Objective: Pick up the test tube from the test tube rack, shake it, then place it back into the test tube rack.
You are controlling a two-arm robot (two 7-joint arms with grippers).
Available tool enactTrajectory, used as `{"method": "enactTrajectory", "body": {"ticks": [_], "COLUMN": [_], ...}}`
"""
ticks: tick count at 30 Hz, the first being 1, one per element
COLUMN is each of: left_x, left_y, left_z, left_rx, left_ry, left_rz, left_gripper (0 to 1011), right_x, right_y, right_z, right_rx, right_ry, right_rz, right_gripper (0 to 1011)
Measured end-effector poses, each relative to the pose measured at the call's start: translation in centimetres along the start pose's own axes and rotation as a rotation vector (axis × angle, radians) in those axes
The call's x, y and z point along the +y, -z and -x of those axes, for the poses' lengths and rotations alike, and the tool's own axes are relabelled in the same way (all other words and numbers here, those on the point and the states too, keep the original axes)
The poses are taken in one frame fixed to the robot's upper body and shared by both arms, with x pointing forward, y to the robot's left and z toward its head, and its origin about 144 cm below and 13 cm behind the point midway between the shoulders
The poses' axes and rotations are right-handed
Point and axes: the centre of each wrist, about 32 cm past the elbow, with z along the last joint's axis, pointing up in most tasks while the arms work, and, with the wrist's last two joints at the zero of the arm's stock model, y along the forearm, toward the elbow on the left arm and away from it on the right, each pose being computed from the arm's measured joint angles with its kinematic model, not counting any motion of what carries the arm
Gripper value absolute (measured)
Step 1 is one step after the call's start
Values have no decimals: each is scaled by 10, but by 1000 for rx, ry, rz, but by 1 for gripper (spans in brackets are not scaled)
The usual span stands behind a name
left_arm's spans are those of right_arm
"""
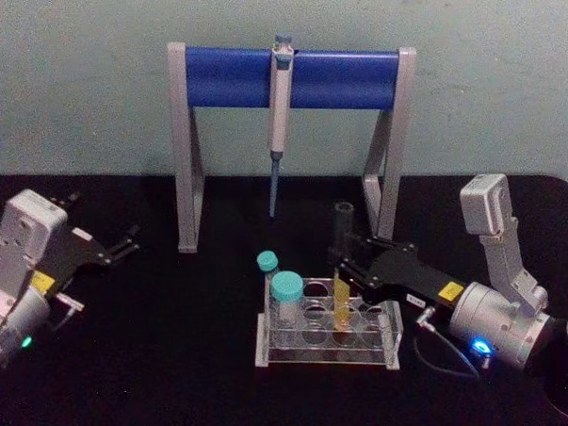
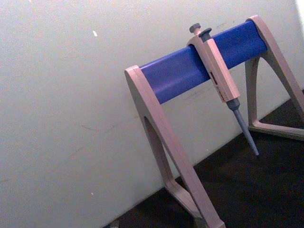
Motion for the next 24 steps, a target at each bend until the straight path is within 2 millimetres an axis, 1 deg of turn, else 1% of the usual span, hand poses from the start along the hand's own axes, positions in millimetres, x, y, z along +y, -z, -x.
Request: {"method": "enactTrajectory", "body": {"ticks": [2,4,8,9,11,12,14,15,16,17,18,19,22,24], "left_x": [0,0,0,0,0,0,0,0,0,0,0,0,0,0], "left_y": [0,0,0,0,0,0,0,0,0,0,0,0,0,0], "left_z": [0,0,0,0,0,0,0,0,0,0,0,0,0,0], "left_rx": [0,0,0,0,0,0,0,0,0,0,0,0,0,0], "left_ry": [0,0,0,0,0,0,0,0,0,0,0,0,0,0], "left_rz": [0,0,0,0,0,0,0,0,0,0,0,0,0,0], "left_gripper": [1010,1010,1010,1010,1010,1010,1010,1010,1010,1010,1010,1010,1010,1009], "right_x": [0,0,0,0,0,0,0,0,0,0,0,0,0,0], "right_y": [0,0,0,0,0,0,0,0,0,0,0,0,0,0], "right_z": [0,0,0,0,0,0,0,0,0,0,0,0,0,0], "right_rx": [0,0,0,0,0,0,0,0,0,0,0,0,0,0], "right_ry": [0,0,0,0,1,1,1,1,1,1,1,1,1,1], "right_rz": [0,0,0,0,-1,-1,-1,-1,-1,-1,-1,-1,-1,-1], "right_gripper": [428,468,633,633,731,731,789,842,842,879,891,936,1000,1000]}}
